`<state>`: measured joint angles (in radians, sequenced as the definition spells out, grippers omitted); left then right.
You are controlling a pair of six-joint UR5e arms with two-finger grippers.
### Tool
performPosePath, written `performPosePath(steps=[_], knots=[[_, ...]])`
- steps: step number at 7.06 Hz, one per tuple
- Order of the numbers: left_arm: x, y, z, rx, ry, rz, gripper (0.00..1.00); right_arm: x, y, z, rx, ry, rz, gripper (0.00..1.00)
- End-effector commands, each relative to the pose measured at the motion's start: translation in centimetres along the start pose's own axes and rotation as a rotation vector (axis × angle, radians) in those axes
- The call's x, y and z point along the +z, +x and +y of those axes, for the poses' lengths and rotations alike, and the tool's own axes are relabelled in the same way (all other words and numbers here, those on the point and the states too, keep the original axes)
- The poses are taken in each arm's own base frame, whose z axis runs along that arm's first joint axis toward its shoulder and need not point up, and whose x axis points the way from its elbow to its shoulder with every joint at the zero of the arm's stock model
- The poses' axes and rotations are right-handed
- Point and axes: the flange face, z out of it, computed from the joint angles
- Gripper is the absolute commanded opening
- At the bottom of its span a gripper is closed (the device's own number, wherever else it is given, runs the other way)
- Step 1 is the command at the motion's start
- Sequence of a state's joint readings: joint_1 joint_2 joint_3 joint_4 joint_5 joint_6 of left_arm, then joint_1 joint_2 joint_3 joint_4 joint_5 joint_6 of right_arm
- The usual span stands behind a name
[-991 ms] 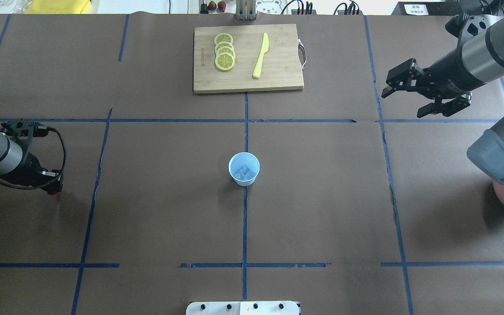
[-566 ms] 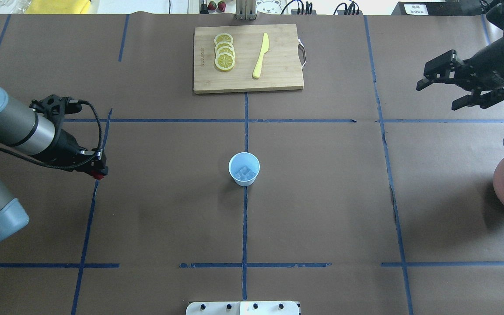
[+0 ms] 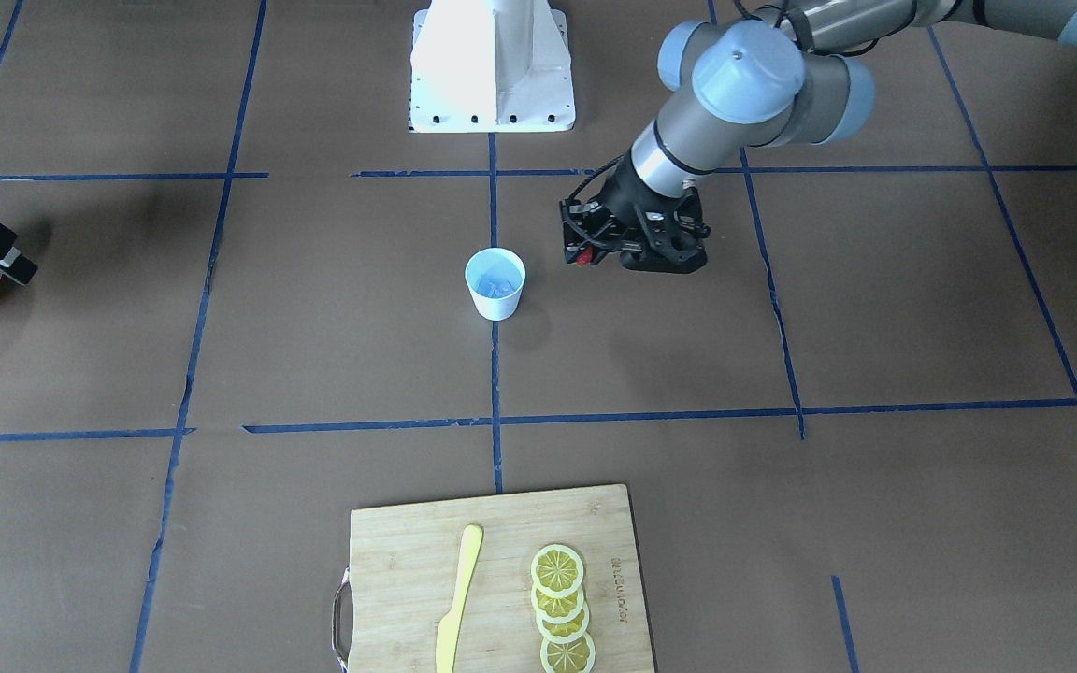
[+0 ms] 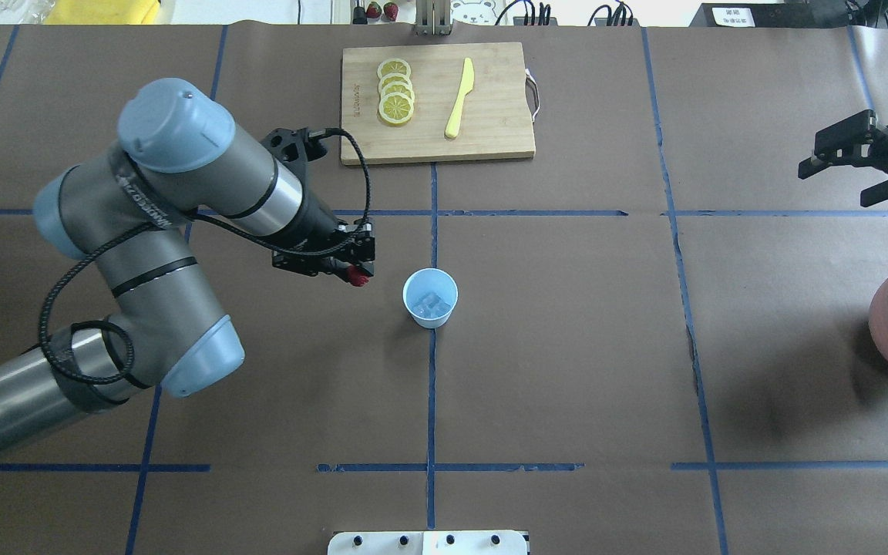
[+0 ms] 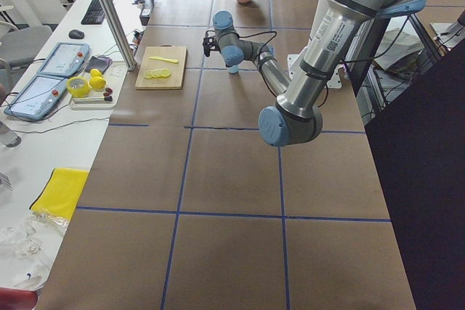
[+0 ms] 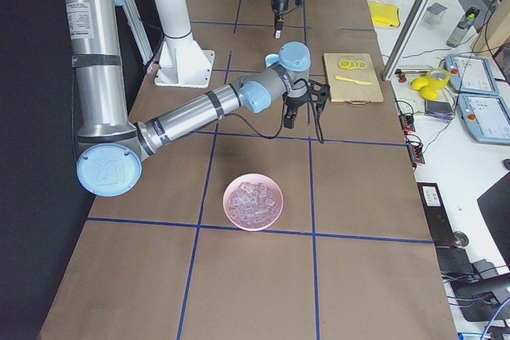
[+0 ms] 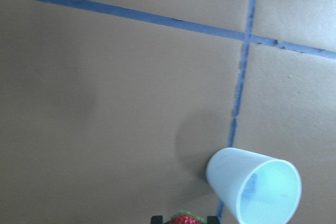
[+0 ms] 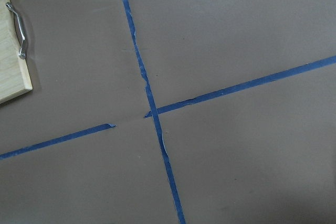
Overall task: Put ice and strawberries in cup
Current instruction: 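Carry the strawberry with the left gripper over the blue cup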
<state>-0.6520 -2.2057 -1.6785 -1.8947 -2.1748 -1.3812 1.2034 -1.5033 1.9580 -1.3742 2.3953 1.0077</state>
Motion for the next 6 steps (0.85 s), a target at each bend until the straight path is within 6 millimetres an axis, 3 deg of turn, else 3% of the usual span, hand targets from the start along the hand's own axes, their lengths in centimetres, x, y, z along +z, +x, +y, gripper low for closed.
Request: performPosePath(steps=[1, 2, 4, 5, 6], knots=[[2.34, 4.46, 0.9, 0.01, -0.001, 0.009, 0.0, -0.04, 0.31, 0.05, -0.003, 0.0, 0.001, 1.0], [2.88, 4.54, 1.55, 0.017, -0.011, 0.009, 0.04, 0.0, 0.2, 0.07, -0.005, 0.0, 0.0, 1.0], [2.86, 4.61, 1.35, 0.02, 0.009, 0.009, 0.33, -0.16, 0.03, 0.04, -0.006, 0.001, -0.003, 1.0], [2.85, 4.62, 1.33, 0.022, 0.013, 0.01, 0.56, -0.29, 0.12, 0.27, -0.005, 0.001, -0.003, 1.0], [2.81, 4.76, 1.14, 0.03, 0.033, 0.021, 0.71, -0.42, 0.06, 0.39, -0.007, 0.002, -0.005, 1.0]])
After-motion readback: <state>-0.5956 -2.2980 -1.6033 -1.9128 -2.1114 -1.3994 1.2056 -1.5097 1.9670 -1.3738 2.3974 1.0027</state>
